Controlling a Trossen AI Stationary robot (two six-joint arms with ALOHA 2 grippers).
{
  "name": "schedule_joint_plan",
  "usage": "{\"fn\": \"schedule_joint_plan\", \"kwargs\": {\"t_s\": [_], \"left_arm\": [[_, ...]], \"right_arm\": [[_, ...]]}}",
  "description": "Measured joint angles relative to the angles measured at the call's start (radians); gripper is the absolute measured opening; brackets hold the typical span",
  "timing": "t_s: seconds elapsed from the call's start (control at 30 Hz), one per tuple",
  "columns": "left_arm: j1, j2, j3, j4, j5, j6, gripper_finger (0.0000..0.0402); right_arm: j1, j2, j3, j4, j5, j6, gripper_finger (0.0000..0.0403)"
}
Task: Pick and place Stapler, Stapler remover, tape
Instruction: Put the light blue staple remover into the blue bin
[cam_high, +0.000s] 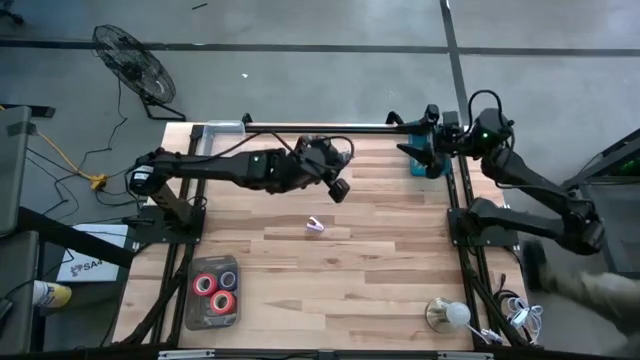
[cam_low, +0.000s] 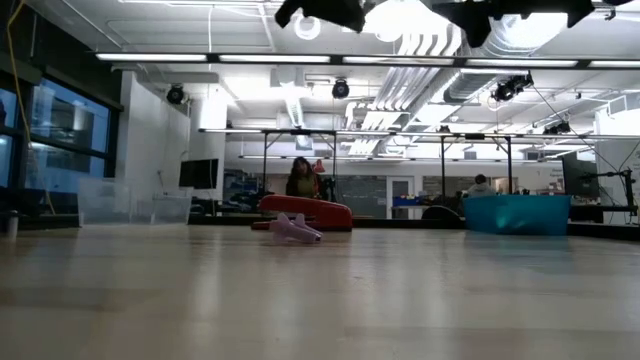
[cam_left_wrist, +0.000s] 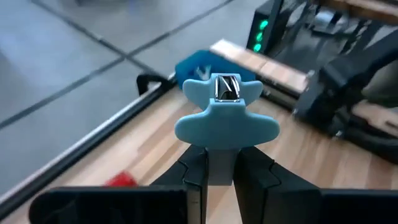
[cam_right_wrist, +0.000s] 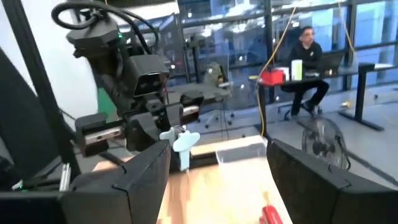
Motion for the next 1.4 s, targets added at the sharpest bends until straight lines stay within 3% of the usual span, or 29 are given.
{"fn": "schedule_joint_plan", "kwargs": {"t_s": [0.43,0.77,1.4], "left_arm": [[0.063,0.0,0.0,0.213,0.233,0.126,0.0043],[0.064,0.0,-0.001,0.243,0.284,0.137,0.0043],[0.064,0.0,-0.002,0.266,0.303,0.141,0.0043]], "right_arm": [[0.167,0.159,0.0,0.169,0.025,0.0,0.0259],[0.224,0.285,0.0,0.387,-0.012,0.104,0.0259],[0.287,0.345,0.002,0.47,0.01,0.105,0.0259]]}}
